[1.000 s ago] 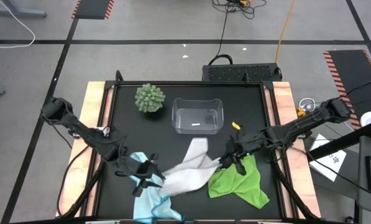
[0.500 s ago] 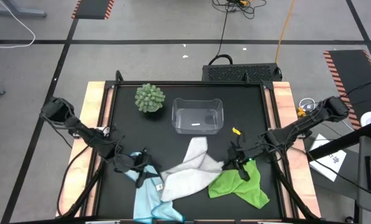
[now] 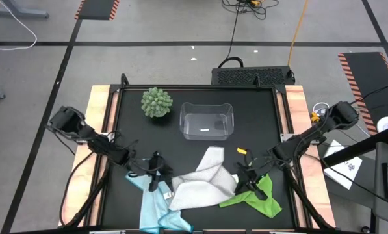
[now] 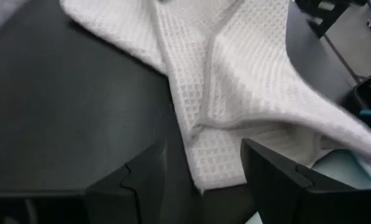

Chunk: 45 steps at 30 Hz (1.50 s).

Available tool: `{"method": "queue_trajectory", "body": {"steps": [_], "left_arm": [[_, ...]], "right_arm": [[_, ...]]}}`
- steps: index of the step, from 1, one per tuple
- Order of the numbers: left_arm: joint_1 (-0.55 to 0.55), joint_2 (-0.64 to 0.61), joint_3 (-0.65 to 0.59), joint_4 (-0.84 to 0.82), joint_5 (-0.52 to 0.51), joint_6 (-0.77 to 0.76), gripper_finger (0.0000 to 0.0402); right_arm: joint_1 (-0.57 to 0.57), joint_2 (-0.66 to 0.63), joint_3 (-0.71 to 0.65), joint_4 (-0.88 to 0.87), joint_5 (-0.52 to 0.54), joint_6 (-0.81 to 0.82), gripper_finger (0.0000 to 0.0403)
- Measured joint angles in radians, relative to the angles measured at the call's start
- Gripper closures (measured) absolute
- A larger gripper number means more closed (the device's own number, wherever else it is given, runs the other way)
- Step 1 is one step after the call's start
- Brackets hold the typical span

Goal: Fold microfiber towels
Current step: Fold the gray towel

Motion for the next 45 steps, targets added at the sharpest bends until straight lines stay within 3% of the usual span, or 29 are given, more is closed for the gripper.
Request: {"method": "queue_trajectory", "body": {"steps": [9, 15, 21, 35, 45], "left_arm": [[0.013, 0.020, 0.001, 0.044, 0.041, 0.029, 0.0195], [0.017, 0.020, 0.001, 0.063, 0.049, 0.062, 0.0195], [0.019, 0.020, 0.001, 0.066, 0.049, 0.077, 0.0195], [0.059, 0.020, 0.001, 0.088, 0.074, 0.123, 0.0195], [0.070, 0.020, 0.001, 0.093, 0.112, 0.123, 0.0195]], "right_arm": [[-0.010, -0.036, 0.001, 0.002, 0.065, -0.053, 0.0259], [-0.081, -0.084, 0.002, -0.109, 0.279, -0.178, 0.0201], [-0.213, -0.026, -0.001, -0.238, 0.287, -0.192, 0.0198], [-0.326, 0.200, 0.000, -0.085, 0.199, -0.315, 0.0204], [-0.335, 0.289, 0.000, 0.015, 0.181, -0.367, 0.0216]]}}
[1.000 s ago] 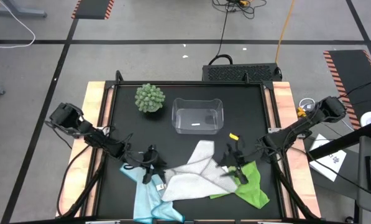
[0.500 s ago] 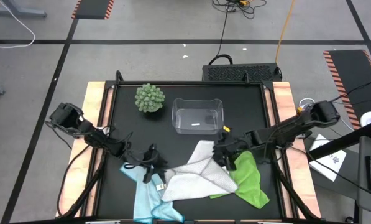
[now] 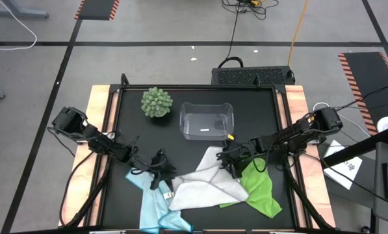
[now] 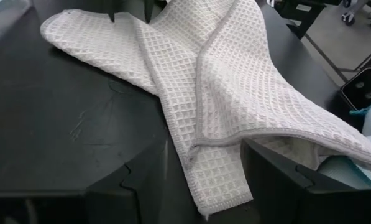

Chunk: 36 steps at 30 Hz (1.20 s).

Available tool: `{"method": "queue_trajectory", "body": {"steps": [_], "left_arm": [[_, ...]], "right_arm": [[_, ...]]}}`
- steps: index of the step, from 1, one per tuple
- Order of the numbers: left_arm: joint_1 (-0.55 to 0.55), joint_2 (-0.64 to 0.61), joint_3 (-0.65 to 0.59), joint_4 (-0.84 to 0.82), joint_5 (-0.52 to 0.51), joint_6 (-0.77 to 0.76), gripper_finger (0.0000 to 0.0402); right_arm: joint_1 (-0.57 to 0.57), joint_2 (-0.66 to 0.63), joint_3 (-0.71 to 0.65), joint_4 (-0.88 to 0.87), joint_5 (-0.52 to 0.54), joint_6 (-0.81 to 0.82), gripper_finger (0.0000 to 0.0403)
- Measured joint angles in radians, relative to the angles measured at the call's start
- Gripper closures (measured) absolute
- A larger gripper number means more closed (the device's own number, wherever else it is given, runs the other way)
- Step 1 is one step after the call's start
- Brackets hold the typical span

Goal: Fold microfiber towels
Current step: Fold the gray towel

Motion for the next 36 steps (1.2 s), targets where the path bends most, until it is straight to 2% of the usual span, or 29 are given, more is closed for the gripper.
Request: {"method": "queue_trajectory", "body": {"steps": [3, 8, 14, 21, 26, 31, 36], "left_arm": [[0.000, 0.000, 0.000, 0.005, 0.003, 0.000, 0.0195], [-0.004, 0.000, 0.000, 0.010, 0.009, -0.001, 0.0195], [-0.011, 0.000, 0.000, 0.010, 0.011, 0.003, 0.0195], [-0.014, 0.000, 0.000, 0.009, 0.017, 0.005, 0.0195], [-0.016, 0.000, 0.000, 0.009, 0.018, 0.016, 0.0195], [-0.016, 0.000, 0.000, 0.009, 0.019, 0.023, 0.0195], [-0.016, 0.000, 0.000, 0.009, 0.019, 0.031, 0.0195]], "right_arm": [[0.000, 0.000, 0.000, 0.018, 0.000, -0.029, 0.0261], [-0.004, -0.001, 0.000, 0.067, -0.002, -0.010, 0.0386], [-0.010, 0.000, 0.000, 0.059, -0.036, 0.015, 0.0401], [-0.010, -0.019, 0.000, 0.049, -0.056, 0.039, 0.0367], [-0.030, -0.026, 0.002, 0.014, -0.150, 0.071, 0.0321], [-0.050, -0.022, 0.002, -0.046, -0.152, 0.069, 0.0277], [-0.056, -0.019, 0.002, -0.044, -0.137, 0.036, 0.0259]]}}
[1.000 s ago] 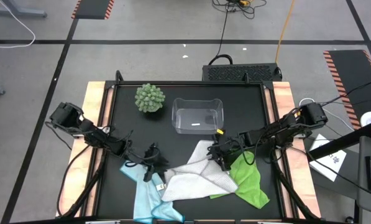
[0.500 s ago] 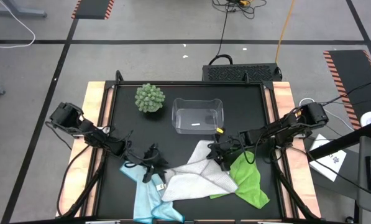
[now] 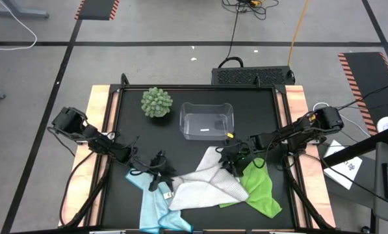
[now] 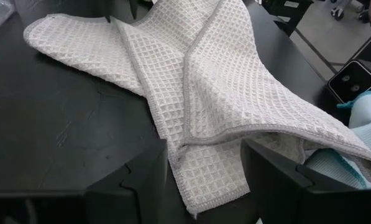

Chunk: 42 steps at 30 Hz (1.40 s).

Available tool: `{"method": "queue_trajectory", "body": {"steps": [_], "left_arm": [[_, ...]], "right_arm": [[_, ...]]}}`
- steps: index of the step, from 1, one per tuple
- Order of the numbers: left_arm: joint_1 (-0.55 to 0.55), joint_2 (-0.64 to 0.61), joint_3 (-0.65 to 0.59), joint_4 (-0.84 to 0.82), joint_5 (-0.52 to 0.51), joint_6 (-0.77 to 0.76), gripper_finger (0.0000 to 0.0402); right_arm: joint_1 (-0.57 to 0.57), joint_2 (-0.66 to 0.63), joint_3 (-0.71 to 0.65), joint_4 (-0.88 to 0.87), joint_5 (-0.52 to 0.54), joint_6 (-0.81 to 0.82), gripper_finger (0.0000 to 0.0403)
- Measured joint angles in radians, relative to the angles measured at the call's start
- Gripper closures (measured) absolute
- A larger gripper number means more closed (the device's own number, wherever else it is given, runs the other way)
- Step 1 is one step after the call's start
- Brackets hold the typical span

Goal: Fold microfiber towels
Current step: Fold the gray towel

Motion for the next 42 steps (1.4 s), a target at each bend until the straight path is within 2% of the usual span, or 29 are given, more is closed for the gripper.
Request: {"method": "queue_trajectory", "body": {"steps": [3, 12, 19, 23, 26, 28, 42], "left_arm": [[0.000, 0.000, 0.000, 0.000, 0.000, 0.000, 0.0195], [0.000, 0.000, 0.000, 0.000, 0.000, 0.000, 0.0195], [0.000, 0.000, 0.000, 0.000, 0.000, 0.005, 0.0195], [0.000, 0.000, 0.000, 0.000, 0.008, 0.005, 0.0195], [0.000, 0.000, 0.000, 0.000, 0.015, 0.006, 0.0195], [0.000, 0.000, 0.000, 0.000, 0.016, 0.006, 0.0195], [0.020, 0.000, 0.000, 0.032, 0.013, 0.040, 0.0195]], "right_arm": [[0.000, 0.000, 0.000, 0.007, 0.041, -0.023, 0.0257], [0.001, 0.009, 0.000, 0.007, 0.036, -0.032, 0.0264], [0.008, 0.098, 0.001, 0.105, 0.033, -0.017, 0.0268], [0.008, 0.120, 0.002, 0.153, 0.035, -0.027, 0.0303], [-0.001, 0.091, 0.000, 0.148, 0.035, -0.024, 0.0367], [-0.005, 0.055, 0.000, 0.142, 0.036, -0.028, 0.0392], [-0.021, -0.215, 0.000, 0.064, 0.114, -0.072, 0.0401]]}}
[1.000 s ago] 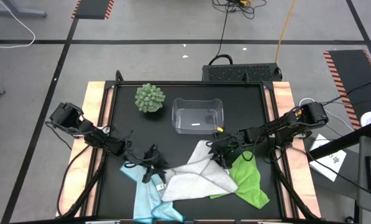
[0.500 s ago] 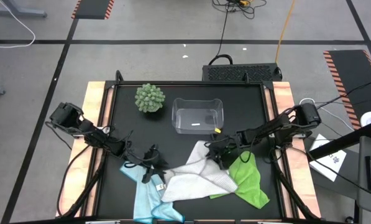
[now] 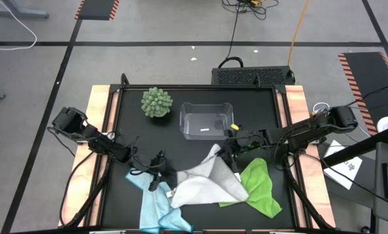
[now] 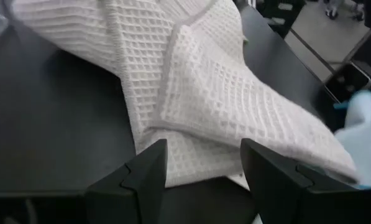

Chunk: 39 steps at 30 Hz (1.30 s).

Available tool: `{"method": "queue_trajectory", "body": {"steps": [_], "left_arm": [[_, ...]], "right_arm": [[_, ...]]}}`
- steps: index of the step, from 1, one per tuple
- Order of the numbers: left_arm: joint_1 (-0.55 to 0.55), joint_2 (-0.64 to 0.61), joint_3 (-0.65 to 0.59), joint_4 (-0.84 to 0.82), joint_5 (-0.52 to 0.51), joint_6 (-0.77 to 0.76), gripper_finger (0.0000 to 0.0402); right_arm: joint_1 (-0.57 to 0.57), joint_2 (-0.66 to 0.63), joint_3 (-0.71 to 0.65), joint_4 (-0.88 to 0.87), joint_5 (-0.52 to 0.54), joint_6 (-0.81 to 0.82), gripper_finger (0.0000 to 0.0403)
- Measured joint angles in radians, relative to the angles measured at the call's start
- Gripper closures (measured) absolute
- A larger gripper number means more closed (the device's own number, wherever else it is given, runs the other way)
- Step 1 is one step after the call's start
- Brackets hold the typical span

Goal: Fold microfiber towels
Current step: Fold the gray towel

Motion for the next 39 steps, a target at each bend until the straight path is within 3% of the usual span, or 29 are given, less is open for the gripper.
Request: {"method": "queue_trajectory", "body": {"steps": [9, 16, 21, 30, 39], "left_arm": [[0.153, 0.000, 0.001, 0.052, 0.033, 0.037, 0.0194], [0.281, 0.009, 0.067, 0.055, 0.303, 0.134, 0.0166], [0.306, 0.075, 0.156, 0.044, 0.480, 0.184, 0.0138], [0.349, 0.275, 0.340, -0.051, 0.508, 0.260, 0.0126], [0.419, 0.304, 0.369, -0.030, 0.655, 0.266, 0.0129]], "right_arm": [[-0.003, -0.023, 0.046, -0.057, -0.003, -0.039, 0.0402], [-0.003, -0.023, 0.103, -0.119, -0.032, -0.079, 0.0402], [-0.006, -0.023, 0.120, -0.142, -0.031, -0.083, 0.0403], [-0.006, -0.023, 0.122, -0.149, -0.029, -0.083, 0.0403], [-0.006, -0.023, 0.122, -0.171, -0.028, -0.093, 0.0403]]}}
